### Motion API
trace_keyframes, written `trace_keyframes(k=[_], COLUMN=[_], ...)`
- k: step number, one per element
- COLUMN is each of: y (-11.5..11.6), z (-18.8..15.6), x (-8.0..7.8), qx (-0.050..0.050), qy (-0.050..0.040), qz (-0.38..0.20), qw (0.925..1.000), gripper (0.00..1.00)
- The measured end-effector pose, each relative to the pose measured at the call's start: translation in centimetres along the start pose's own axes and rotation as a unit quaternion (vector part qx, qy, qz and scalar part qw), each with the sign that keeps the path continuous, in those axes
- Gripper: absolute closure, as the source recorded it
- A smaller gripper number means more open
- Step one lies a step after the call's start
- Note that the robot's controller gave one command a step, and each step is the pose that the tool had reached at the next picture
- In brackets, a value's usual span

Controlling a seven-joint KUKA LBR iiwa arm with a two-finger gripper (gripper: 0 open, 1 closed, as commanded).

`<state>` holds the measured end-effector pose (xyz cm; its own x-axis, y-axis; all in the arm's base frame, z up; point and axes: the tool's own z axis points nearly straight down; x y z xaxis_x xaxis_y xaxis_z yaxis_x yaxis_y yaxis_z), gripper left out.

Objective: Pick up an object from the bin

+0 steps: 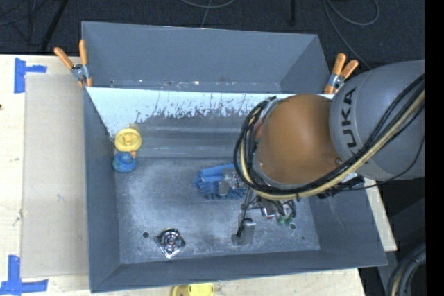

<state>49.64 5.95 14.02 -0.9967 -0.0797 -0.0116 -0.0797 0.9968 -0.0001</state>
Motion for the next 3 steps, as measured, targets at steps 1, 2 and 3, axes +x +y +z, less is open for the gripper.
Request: trace_keyframes(k=[1, 2, 3], y=[0.2, 0.1, -1.0], z=[5.6, 6.8, 0.4], x=[-2.3, -5.0, -6.2], qx=[0.000, 0.000, 0.000], qy=[0.0038, 0.0094, 0.0081], qz=[0.041, 0.023, 0.003], qw=[0.9991, 0.9997, 1.0000], gripper=[0.00, 0.00, 0.00])
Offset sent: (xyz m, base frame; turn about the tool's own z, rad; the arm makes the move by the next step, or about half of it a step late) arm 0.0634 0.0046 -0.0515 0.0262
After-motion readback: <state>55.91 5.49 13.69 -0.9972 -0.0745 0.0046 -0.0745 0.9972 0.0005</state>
